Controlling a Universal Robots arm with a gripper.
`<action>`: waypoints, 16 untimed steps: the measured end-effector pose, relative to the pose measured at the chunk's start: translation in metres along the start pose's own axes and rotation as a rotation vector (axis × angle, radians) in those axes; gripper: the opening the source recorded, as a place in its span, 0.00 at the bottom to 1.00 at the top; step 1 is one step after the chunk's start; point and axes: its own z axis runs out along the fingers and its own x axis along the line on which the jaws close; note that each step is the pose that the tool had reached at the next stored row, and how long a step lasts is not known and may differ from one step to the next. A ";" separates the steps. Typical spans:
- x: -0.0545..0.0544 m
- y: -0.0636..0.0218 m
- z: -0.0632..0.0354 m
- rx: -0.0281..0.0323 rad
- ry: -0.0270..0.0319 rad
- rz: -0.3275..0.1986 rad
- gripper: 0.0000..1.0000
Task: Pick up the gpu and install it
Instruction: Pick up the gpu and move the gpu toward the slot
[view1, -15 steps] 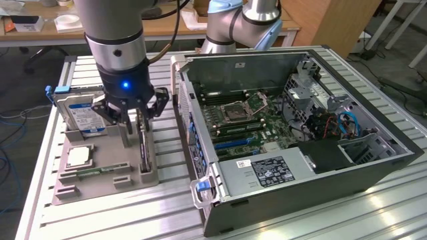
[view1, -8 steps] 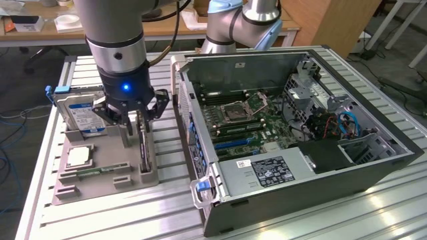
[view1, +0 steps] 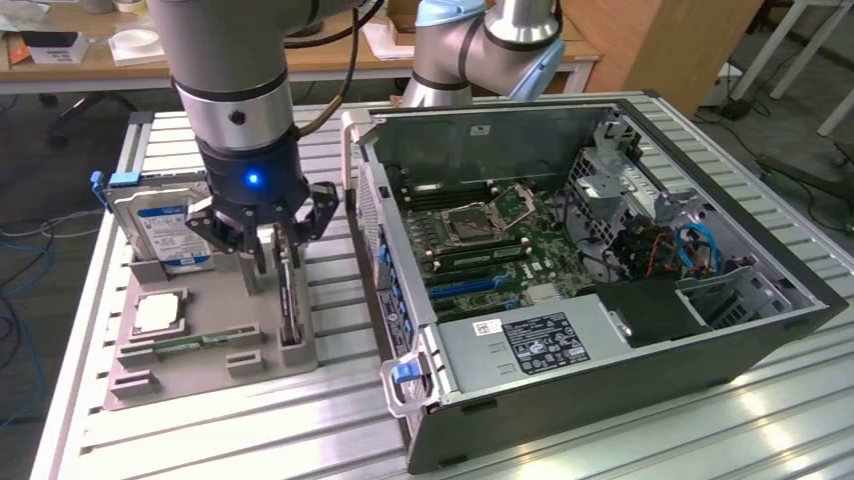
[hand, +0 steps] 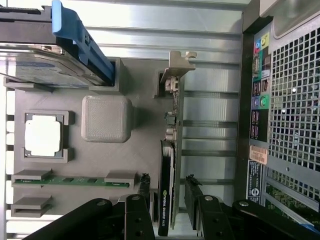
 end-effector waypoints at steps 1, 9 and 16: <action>0.000 0.0000 0.0006 0.0000 0.0000 0.000 0.42; 0.000 -0.0002 0.0055 0.0001 -0.0001 0.000 0.42; 0.000 -0.0004 0.0102 0.0001 0.0000 0.000 0.42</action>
